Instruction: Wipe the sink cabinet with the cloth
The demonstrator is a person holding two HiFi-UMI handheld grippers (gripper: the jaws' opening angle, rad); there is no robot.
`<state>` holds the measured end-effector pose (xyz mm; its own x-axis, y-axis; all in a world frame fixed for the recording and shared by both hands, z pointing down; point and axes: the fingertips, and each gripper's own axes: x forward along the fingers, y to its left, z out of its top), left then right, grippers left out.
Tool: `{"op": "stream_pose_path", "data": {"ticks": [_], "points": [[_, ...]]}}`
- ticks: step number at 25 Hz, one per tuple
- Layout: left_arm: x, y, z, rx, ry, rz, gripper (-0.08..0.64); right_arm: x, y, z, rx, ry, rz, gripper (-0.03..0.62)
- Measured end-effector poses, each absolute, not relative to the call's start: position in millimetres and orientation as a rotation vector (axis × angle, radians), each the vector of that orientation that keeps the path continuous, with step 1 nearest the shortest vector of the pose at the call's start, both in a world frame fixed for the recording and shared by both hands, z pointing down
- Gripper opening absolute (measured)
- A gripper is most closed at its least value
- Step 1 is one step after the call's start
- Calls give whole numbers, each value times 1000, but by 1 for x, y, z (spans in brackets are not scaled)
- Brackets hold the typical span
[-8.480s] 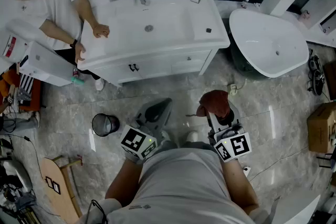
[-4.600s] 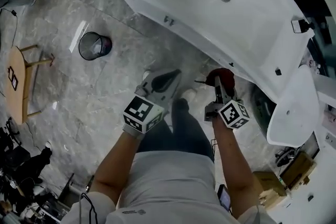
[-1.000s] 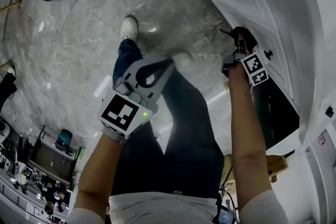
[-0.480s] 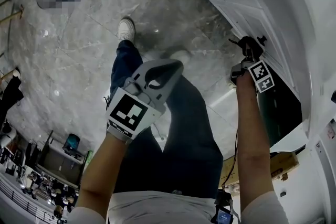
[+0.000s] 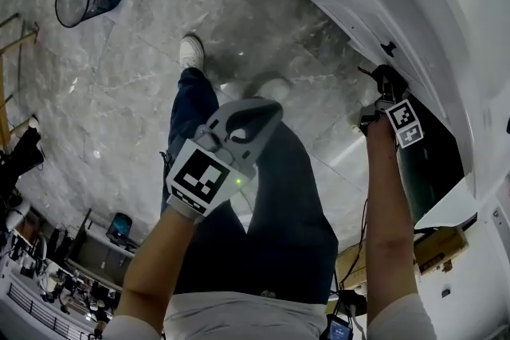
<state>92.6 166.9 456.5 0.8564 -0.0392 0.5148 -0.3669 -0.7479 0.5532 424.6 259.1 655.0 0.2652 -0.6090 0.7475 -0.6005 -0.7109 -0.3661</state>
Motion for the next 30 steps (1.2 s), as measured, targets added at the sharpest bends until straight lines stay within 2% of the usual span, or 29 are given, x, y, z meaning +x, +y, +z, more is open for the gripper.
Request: {"op": "stream_pose_path", "data": {"ticks": [11, 30], "points": [[94, 173, 439, 2379, -247, 635, 15, 428, 265, 616, -2472, 1149, -1404, 160], [57, 179, 400, 2384, -68, 580, 15, 426, 269, 457, -2514, 1062, -1172, 160]]}}
